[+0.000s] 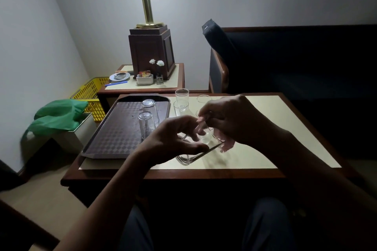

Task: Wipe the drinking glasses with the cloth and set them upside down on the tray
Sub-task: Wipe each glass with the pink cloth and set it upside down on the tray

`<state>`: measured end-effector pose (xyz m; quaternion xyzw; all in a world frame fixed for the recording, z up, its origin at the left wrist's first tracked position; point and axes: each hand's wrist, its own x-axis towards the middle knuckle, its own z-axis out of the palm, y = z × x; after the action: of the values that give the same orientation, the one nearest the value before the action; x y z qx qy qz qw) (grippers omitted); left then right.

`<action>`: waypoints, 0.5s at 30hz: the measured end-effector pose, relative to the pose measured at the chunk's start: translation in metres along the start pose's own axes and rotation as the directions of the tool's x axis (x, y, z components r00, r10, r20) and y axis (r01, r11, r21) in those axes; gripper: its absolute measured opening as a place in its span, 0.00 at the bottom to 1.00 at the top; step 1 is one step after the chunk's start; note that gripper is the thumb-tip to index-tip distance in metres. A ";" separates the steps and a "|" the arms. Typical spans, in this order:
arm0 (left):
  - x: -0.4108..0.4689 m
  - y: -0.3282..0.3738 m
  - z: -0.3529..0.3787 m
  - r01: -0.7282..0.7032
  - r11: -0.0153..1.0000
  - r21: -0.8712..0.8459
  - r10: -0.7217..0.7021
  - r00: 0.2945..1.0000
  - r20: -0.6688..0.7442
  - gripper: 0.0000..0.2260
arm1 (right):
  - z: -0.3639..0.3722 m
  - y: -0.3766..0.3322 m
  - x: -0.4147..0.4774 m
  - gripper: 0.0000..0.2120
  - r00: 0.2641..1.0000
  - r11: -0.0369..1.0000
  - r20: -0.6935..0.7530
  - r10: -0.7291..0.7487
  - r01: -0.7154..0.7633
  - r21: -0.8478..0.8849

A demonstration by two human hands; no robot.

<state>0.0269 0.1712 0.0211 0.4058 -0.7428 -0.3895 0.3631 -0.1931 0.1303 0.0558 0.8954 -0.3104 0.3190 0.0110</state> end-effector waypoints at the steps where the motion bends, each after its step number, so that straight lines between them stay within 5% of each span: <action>1: 0.000 -0.001 0.004 -0.054 0.986 0.158 0.067 0.995 -0.079 0.22 | 0.002 0.003 -0.003 0.06 0.997 0.997 -0.027 0.076 -0.075 0.022; 5: 0.002 -0.008 0.016 -0.192 0.745 0.639 0.417 0.881 -0.222 0.31 | 0.018 0.009 -0.022 0.07 0.845 0.790 0.100 0.526 -0.529 0.310; 7: 0.002 -0.012 0.020 -0.212 0.682 0.700 0.472 0.859 -0.200 0.32 | 0.023 0.010 -0.028 0.07 0.810 0.716 0.130 0.571 -0.570 0.404; 10: -0.005 -0.012 0.012 -0.102 0.857 0.505 0.274 0.921 -0.278 0.36 | 0.015 0.008 -0.025 0.07 0.849 0.751 0.086 0.521 -0.503 0.428; 13: -0.011 -0.009 -0.012 0.116 0.993 0.027 -0.116 0.993 0.024 0.27 | 0.006 0.005 -0.020 0.08 0.885 0.787 0.056 0.462 -0.438 0.434; 15: -0.013 -0.010 -0.023 0.192 0.959 -0.209 -0.162 0.975 0.151 0.20 | 0.004 0.006 -0.018 0.12 0.891 0.778 0.068 0.450 -0.428 0.460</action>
<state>0.0551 0.1725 0.0189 0.4008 -0.6777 -0.5272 0.3195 -0.2049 0.1348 0.0411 0.7670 -0.4247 0.3978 -0.2703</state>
